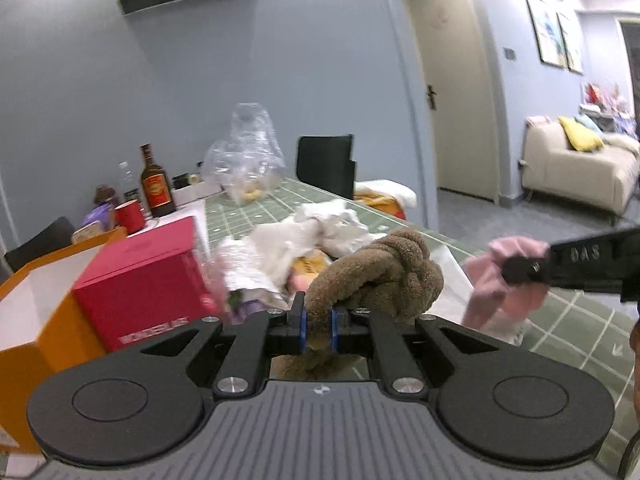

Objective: Organize soft objects
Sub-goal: 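Carry the towel with left tool while right tool carries pink cloth toward orange box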

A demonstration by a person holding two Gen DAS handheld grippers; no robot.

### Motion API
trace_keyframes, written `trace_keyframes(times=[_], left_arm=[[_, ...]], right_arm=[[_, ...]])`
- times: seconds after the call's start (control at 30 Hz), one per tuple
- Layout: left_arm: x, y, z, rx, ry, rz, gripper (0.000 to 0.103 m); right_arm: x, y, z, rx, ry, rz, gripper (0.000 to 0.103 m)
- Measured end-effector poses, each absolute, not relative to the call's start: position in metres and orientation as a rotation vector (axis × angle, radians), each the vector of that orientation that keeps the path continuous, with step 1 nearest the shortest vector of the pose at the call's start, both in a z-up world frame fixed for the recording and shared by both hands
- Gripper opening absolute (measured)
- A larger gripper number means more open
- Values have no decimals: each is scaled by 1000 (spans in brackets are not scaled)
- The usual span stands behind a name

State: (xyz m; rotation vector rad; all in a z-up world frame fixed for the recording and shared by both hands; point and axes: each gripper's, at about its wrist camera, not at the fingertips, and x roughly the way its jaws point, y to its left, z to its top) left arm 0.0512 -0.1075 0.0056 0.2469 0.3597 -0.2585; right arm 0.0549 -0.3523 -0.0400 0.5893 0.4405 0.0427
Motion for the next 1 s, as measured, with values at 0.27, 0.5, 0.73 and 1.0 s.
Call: trace_keyframes(times=[0.27,0.5,0.73,1.0], left_arm=[[46,-93,23,181,338,-250,11],[34,-82,45,109,343,-322,11],[16,-66,72,50,261,-325,11],[22,-13,96,-98,191,-209,11]], right_arm=[[38,-346,-25,567,392,66,7],[19,-338,-8,547,340,104,7],[6,-315,21,483,288,171,7],[22,-271,70,423,227,351,7]])
